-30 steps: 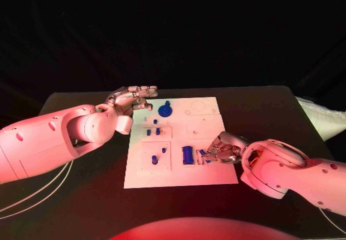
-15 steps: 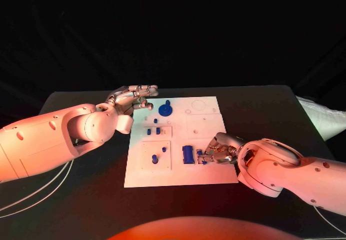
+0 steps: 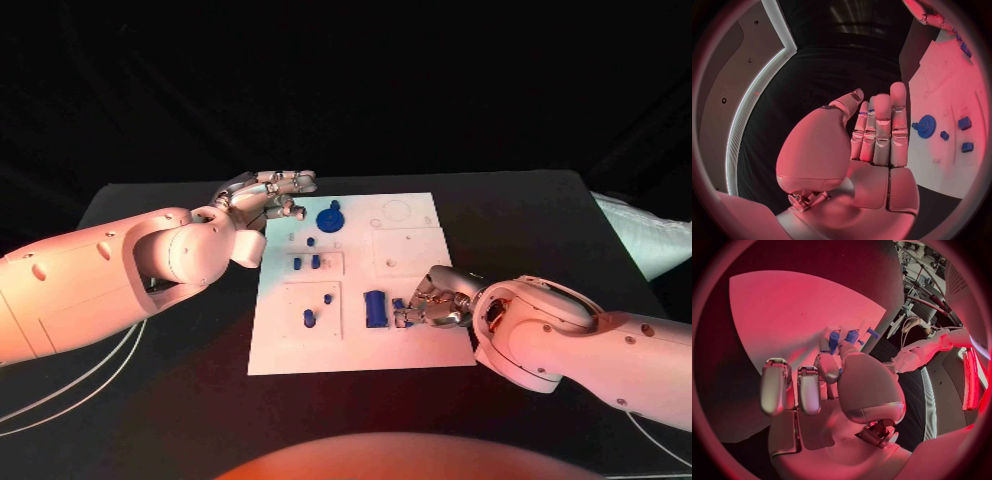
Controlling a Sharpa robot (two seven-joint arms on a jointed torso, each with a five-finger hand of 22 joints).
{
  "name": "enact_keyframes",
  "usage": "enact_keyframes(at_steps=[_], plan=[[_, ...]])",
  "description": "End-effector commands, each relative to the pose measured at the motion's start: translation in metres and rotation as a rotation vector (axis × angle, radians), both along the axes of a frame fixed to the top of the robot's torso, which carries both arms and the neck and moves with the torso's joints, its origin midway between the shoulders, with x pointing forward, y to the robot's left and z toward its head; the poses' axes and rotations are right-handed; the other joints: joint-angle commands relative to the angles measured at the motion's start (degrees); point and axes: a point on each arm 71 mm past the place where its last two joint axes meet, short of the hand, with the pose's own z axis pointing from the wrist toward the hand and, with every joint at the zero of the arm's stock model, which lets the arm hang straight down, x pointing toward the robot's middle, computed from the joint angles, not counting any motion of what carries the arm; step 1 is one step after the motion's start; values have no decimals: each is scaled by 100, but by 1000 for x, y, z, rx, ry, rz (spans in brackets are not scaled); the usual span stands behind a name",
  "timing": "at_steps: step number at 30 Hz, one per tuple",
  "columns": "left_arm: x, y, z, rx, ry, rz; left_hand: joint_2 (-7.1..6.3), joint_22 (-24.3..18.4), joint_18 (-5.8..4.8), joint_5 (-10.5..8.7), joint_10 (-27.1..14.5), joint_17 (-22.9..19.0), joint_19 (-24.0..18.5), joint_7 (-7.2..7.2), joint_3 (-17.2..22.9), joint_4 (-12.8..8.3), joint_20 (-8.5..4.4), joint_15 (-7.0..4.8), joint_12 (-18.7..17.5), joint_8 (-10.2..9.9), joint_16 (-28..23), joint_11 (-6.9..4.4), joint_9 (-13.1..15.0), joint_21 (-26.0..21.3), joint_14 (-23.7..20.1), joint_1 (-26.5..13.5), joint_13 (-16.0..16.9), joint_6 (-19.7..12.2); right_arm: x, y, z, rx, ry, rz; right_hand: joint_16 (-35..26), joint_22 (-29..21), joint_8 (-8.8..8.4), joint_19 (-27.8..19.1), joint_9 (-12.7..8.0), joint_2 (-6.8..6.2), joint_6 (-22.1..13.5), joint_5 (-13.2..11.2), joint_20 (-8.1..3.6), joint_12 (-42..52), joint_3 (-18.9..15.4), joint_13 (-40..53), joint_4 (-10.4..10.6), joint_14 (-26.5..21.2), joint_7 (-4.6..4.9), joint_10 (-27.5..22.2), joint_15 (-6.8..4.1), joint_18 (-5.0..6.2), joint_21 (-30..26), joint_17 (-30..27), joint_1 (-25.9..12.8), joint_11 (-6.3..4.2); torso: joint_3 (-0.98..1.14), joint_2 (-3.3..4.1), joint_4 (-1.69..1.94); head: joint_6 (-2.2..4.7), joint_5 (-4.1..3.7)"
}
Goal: Assemble the parts on the task board
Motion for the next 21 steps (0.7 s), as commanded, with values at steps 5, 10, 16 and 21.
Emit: enact_keyframes(at_steps=[5, 10, 16, 21], plan=[[-1, -3, 1, -13, -3, -21, 62, -8, 107, 25, -41, -8, -23, -2, -42, -8, 36, -6, 17, 20, -26, 7, -7, -22, -45, 0, 0, -29, -1, 3, 1, -19, -22, 19, 15, 7, 54, -4, 59, -28, 54, -208, -51, 60, -268, 37, 217, 431, -12, 63, -50, -41, 17, 609, -262, -17, -1, 4, 0, 4, -4], [-1, -3, 1, -13, -3, -22, 62, -10, 106, 25, -46, -23, -24, -1, -44, -7, 38, -4, 17, 18, -34, 9, -7, -24, -52, 0, 0, -33, -1, 4, 2, -10, -34, 26, 30, 31, 92, 8, 126, 67, 63, -631, -58, 113, -586, 88, 237, 437, -28, 92, -61, -46, 27, 636, -624, -27, 1, -1, 0, 2, -7], [-1, -3, 1, -13, -2, -22, 62, -10, 106, 25, -46, -23, -24, -1, -44, -7, 38, -4, 17, 18, -34, 9, -7, -24, -52, 0, 0, -33, -3, 4, 3, -2, -48, 33, 51, 66, 113, 26, 157, 116, 77, -724, -62, 178, -701, 137, 238, 444, -38, 118, -66, -53, 46, 672, -729, -34, 4, -1, -2, 6, -6], [-1, -3, 1, -13, -2, -23, 63, -12, 105, 25, -51, -28, -27, 1, -45, -7, 39, -2, 18, 17, -37, 11, -8, -28, -58, 0, -1, -38, -3, 0, 4, -8, -54, 40, 48, 63, 126, 23, 192, 70, 64, -797, -71, 174, -758, 146, 124, 443, -45, 120, -74, -51, 43, 670, -468, -41, 4, -1, 2, 15, -10]])
